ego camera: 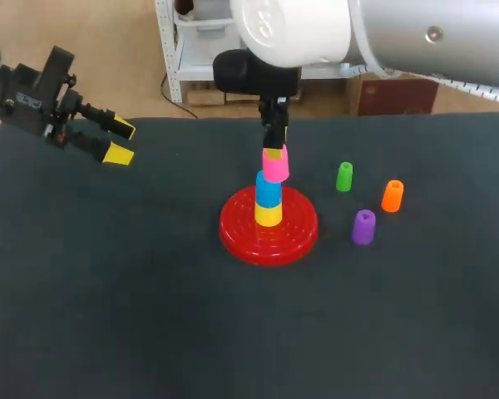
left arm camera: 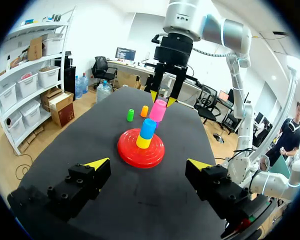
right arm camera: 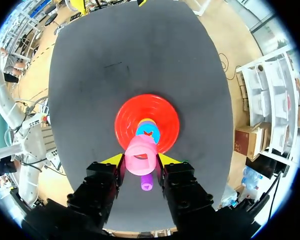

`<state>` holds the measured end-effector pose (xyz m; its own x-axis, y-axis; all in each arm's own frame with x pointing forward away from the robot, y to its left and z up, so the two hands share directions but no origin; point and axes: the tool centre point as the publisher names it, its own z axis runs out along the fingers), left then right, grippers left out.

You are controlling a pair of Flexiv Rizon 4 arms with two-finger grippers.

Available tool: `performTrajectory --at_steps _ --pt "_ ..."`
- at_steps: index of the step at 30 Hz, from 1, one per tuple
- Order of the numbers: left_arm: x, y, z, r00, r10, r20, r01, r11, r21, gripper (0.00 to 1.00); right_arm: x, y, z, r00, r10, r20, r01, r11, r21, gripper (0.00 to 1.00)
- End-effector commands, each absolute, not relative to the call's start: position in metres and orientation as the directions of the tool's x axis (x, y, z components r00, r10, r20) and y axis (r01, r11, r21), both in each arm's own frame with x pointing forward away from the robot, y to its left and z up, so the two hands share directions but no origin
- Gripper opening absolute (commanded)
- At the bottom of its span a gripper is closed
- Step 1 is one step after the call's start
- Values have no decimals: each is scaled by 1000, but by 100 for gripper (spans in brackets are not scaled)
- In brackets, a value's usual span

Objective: Pick up and stack the cylinders on the red base in this order: pink,purple,orange,green

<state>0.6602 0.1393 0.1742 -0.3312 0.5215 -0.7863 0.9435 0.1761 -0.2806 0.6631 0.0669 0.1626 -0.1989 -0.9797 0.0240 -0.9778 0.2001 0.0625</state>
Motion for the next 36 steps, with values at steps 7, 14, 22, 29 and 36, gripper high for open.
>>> performTrajectory --at_steps 7,14,22,29,36 --pt "662 140 173 -329 522 -787 944 171 -282 100 672 66 155 -200 -979 35 -976 202 80 0" --pt "662 140 173 -329 522 -787 944 171 -282 100 677 70 153 -197 -979 41 -976 200 91 0" --pt "662 140 173 -329 522 -787 944 171 -282 100 683 77 154 -172 -984 38 -980 175 91 0" --pt "662 140 173 -329 522 -787 944 171 -282 100 677 78 143 -166 -985 47 -977 171 127 0" --pt "662 140 173 -329 522 -787 944 171 -282 100 678 74 133 -178 -983 49 -974 183 135 0"
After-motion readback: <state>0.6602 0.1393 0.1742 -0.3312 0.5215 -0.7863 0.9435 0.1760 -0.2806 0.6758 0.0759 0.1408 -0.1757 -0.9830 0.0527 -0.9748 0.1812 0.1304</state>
